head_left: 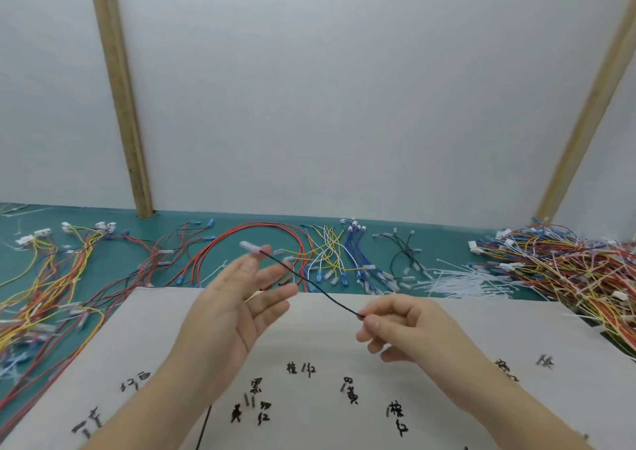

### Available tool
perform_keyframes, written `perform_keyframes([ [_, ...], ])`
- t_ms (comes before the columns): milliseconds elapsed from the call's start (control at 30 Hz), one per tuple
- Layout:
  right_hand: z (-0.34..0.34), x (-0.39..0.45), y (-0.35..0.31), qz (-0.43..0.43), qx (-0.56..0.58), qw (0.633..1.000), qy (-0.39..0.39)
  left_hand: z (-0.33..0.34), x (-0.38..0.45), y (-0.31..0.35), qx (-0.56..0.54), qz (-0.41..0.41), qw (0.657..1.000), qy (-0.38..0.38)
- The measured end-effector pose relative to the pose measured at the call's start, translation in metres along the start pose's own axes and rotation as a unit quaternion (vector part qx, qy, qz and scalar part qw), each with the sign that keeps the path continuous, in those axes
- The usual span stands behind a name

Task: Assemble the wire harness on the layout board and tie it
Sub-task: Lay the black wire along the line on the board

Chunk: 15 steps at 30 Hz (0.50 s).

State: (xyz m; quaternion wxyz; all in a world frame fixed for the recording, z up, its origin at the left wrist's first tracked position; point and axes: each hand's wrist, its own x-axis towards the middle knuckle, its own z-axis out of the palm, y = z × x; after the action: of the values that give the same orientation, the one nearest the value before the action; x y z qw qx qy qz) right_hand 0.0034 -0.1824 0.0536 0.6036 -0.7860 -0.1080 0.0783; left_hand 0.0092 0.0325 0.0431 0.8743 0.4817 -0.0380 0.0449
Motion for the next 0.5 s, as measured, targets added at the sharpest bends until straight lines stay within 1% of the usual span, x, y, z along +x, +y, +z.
perform_keyframes([
  [67,-0.006,0.001,0.005,-0.003,0.013,1.000,0.023,-0.005,0.000,0.006,0.011,-0.002,1.000,-0.002],
  [133,-0.012,0.004,0.007,-0.013,0.035,0.998,0.042,-0.007,0.002,0.010,0.035,-0.025,0.999,-0.008],
  [267,-0.020,0.007,0.007,-0.035,0.155,0.984,0.078,-0.013,0.006,0.016,0.074,-0.067,0.994,-0.036],
  [367,-0.024,0.011,0.009,-0.056,0.224,0.969,0.090,-0.016,0.005,0.016,0.080,-0.092,0.991,-0.051],
  [500,-0.027,0.014,0.014,-0.060,0.261,0.960,0.084,-0.016,0.003,0.015,0.080,-0.113,0.988,-0.066],
])
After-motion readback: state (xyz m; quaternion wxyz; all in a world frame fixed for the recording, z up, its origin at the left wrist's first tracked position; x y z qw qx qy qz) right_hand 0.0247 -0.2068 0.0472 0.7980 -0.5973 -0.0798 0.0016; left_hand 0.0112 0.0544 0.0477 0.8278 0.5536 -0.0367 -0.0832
